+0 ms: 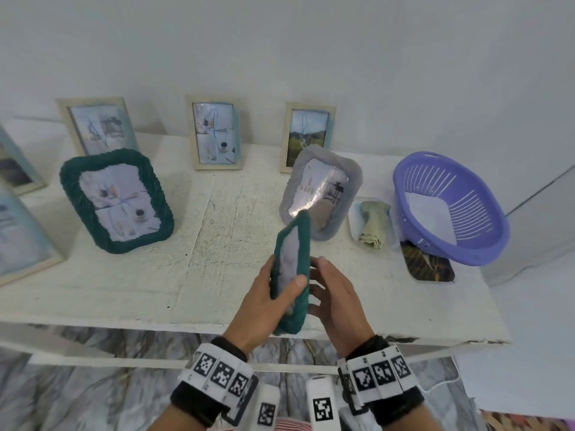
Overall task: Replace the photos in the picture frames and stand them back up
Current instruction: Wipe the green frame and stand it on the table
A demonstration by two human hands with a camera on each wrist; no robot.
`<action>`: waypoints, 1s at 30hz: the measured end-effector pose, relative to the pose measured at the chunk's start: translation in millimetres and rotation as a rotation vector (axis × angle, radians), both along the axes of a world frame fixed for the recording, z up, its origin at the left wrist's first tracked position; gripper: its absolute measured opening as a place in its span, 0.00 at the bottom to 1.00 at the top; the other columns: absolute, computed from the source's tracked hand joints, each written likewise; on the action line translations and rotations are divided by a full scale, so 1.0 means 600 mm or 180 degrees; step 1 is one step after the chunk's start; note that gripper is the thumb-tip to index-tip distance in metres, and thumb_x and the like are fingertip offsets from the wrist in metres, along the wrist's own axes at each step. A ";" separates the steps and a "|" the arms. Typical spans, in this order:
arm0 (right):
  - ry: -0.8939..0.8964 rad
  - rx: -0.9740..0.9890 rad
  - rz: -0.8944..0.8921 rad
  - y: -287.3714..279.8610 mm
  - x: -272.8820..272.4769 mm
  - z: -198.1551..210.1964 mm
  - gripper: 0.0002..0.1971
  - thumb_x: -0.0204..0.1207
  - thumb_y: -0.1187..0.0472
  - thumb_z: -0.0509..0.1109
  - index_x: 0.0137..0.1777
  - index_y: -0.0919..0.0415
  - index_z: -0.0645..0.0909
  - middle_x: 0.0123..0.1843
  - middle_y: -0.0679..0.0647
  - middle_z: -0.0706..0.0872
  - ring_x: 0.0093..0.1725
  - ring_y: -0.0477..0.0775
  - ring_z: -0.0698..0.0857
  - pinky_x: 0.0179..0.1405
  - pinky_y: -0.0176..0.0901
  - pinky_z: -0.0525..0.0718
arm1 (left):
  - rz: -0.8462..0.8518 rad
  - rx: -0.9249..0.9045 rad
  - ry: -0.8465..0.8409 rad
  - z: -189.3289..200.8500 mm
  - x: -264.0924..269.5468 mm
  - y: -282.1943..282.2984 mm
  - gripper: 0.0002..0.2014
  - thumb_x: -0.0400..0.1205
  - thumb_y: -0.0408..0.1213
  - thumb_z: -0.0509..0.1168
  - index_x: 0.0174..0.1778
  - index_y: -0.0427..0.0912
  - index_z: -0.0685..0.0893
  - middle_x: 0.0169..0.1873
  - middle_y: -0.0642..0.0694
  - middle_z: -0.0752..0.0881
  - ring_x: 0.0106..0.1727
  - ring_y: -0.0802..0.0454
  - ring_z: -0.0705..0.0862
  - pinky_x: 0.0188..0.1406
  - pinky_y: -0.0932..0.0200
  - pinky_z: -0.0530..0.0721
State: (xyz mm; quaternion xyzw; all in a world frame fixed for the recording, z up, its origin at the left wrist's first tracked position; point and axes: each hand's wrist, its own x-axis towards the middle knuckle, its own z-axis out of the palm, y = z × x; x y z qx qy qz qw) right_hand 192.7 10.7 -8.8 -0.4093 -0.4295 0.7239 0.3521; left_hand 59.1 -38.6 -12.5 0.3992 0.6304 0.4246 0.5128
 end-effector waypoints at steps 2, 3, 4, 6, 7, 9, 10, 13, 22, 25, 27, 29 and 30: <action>-0.0054 0.0363 0.0098 -0.002 -0.002 0.010 0.14 0.86 0.57 0.60 0.65 0.61 0.82 0.57 0.63 0.88 0.56 0.63 0.88 0.53 0.63 0.87 | 0.0135 -0.0030 -0.0493 0.006 -0.002 0.004 0.46 0.68 0.77 0.62 0.81 0.64 0.59 0.74 0.61 0.74 0.71 0.63 0.76 0.73 0.52 0.76; -0.0162 0.0588 0.0108 -0.002 -0.003 0.011 0.12 0.85 0.61 0.63 0.64 0.60 0.82 0.55 0.63 0.88 0.55 0.64 0.88 0.52 0.64 0.88 | 0.0158 -0.0002 -0.0672 0.004 -0.003 0.005 0.51 0.64 0.80 0.62 0.82 0.65 0.57 0.75 0.59 0.75 0.74 0.58 0.76 0.75 0.43 0.75; -0.0285 0.0816 0.0104 -0.002 -0.004 0.011 0.11 0.83 0.65 0.65 0.63 0.58 0.82 0.53 0.62 0.87 0.54 0.64 0.88 0.49 0.64 0.89 | 0.0149 0.0034 -0.0816 0.006 -0.004 0.005 0.53 0.61 0.81 0.63 0.82 0.68 0.57 0.74 0.57 0.77 0.74 0.54 0.76 0.73 0.37 0.76; -0.0513 0.1191 0.0133 -0.001 -0.004 0.013 0.13 0.81 0.65 0.69 0.62 0.53 0.82 0.49 0.58 0.87 0.51 0.62 0.88 0.44 0.62 0.90 | 0.0111 0.0046 -0.0968 0.012 -0.002 0.008 0.52 0.60 0.81 0.66 0.81 0.71 0.58 0.73 0.55 0.78 0.74 0.51 0.78 0.70 0.33 0.77; -0.0589 0.1302 0.0157 0.000 -0.002 0.015 0.13 0.80 0.64 0.70 0.62 0.51 0.81 0.49 0.55 0.87 0.50 0.60 0.88 0.42 0.61 0.90 | 0.0112 0.0084 -0.0987 0.015 0.000 0.010 0.51 0.61 0.79 0.67 0.81 0.70 0.58 0.73 0.55 0.78 0.73 0.50 0.78 0.69 0.33 0.78; -0.0726 0.1457 0.0211 0.006 0.008 0.022 0.11 0.79 0.62 0.71 0.60 0.51 0.81 0.48 0.52 0.88 0.47 0.57 0.89 0.41 0.56 0.90 | 0.0165 0.0155 -0.0971 0.024 0.005 0.014 0.51 0.62 0.74 0.70 0.81 0.68 0.59 0.73 0.54 0.79 0.71 0.50 0.80 0.69 0.33 0.78; -0.0860 0.1575 0.0226 0.010 0.016 0.026 0.11 0.78 0.60 0.72 0.59 0.50 0.81 0.47 0.51 0.87 0.45 0.54 0.88 0.41 0.52 0.90 | 0.0216 0.0164 -0.0941 0.025 0.007 0.017 0.51 0.62 0.71 0.71 0.81 0.67 0.59 0.72 0.52 0.80 0.70 0.50 0.81 0.68 0.34 0.79; -0.1510 0.2175 0.0232 0.028 0.045 0.043 0.11 0.74 0.57 0.75 0.55 0.45 0.84 0.41 0.47 0.84 0.39 0.47 0.83 0.39 0.39 0.84 | 0.0321 0.0122 -0.0773 0.030 0.017 0.025 0.51 0.59 0.67 0.69 0.81 0.68 0.59 0.70 0.51 0.80 0.66 0.51 0.83 0.65 0.39 0.82; -0.2869 0.2624 0.0270 0.077 0.099 0.071 0.11 0.82 0.58 0.64 0.59 0.50 0.85 0.25 0.43 0.82 0.29 0.48 0.84 0.35 0.43 0.81 | 0.0460 0.0132 -0.0364 0.049 0.047 0.032 0.51 0.65 0.65 0.77 0.82 0.68 0.56 0.76 0.52 0.73 0.67 0.58 0.79 0.67 0.48 0.80; -0.1543 0.1411 0.0342 0.076 0.100 0.083 0.12 0.85 0.57 0.61 0.57 0.60 0.84 0.33 0.56 0.90 0.28 0.57 0.89 0.33 0.48 0.88 | 0.0494 0.0314 -0.0025 0.053 0.063 0.029 0.53 0.65 0.62 0.77 0.83 0.65 0.53 0.79 0.56 0.67 0.75 0.57 0.72 0.70 0.52 0.76; -0.0672 0.0472 0.0417 0.072 0.098 0.090 0.19 0.84 0.48 0.61 0.58 0.62 0.84 0.43 0.62 0.91 0.40 0.64 0.91 0.45 0.59 0.90 | 0.0558 0.0578 0.0278 0.059 0.075 0.023 0.54 0.64 0.60 0.80 0.81 0.65 0.53 0.76 0.67 0.64 0.75 0.72 0.67 0.76 0.58 0.71; -0.0094 -0.0164 0.0546 0.070 0.094 0.089 0.26 0.80 0.39 0.60 0.59 0.61 0.85 0.49 0.63 0.91 0.47 0.64 0.90 0.50 0.58 0.88 | 0.0619 0.0926 0.0587 0.061 0.081 0.015 0.49 0.66 0.46 0.83 0.73 0.70 0.55 0.68 0.79 0.63 0.67 0.88 0.64 0.68 0.79 0.68; 0.0061 -0.0329 0.0570 0.072 0.090 0.086 0.29 0.77 0.36 0.60 0.59 0.60 0.85 0.51 0.62 0.91 0.49 0.62 0.90 0.50 0.56 0.87 | 0.0674 0.1019 0.0719 0.055 0.079 0.010 0.50 0.65 0.44 0.84 0.72 0.72 0.55 0.66 0.82 0.64 0.67 0.88 0.64 0.63 0.84 0.67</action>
